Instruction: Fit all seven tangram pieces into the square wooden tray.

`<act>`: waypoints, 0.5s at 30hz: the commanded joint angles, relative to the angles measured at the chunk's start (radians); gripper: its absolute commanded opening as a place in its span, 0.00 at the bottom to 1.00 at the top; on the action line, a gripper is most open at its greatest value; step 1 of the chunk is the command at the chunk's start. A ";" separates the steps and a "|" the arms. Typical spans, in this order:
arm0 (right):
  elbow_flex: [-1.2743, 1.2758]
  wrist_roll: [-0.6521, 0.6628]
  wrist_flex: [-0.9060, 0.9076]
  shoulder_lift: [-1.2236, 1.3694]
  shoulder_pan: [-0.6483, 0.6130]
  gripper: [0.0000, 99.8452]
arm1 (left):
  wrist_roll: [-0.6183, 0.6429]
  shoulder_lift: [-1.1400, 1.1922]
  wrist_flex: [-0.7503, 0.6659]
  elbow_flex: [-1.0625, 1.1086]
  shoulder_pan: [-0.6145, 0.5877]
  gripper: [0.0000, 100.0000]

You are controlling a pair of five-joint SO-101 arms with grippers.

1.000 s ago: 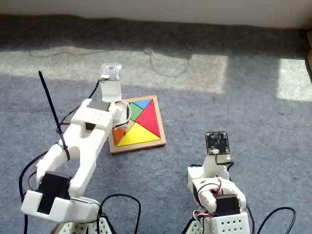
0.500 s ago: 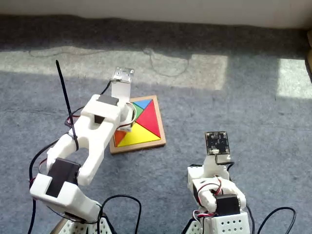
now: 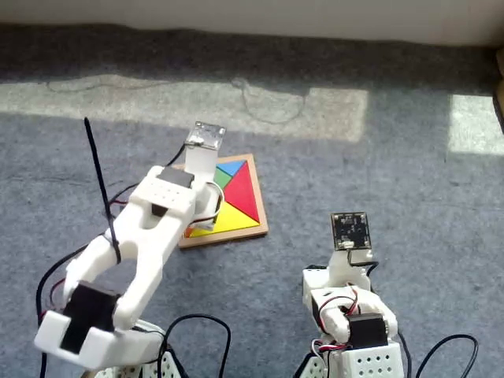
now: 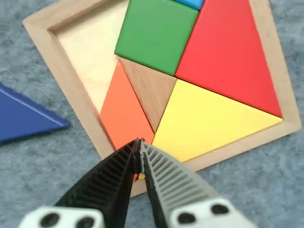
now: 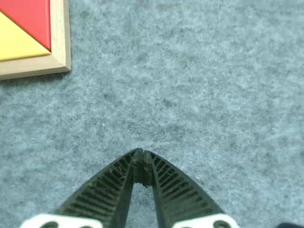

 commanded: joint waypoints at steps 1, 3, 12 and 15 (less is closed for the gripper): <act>0.153 -0.006 0.004 -0.005 0.012 0.01 | -0.011 -0.163 -0.052 0.061 -0.059 0.06; 0.153 -0.006 0.004 -0.005 0.012 0.01 | -0.011 -0.232 -0.071 0.102 -0.101 0.08; 0.153 -0.006 0.004 -0.005 0.012 0.01 | -0.069 -0.300 -0.075 0.131 -0.206 0.20; 0.153 -0.006 0.004 -0.005 0.012 0.01 | -0.072 -0.277 -0.071 0.133 -0.209 0.20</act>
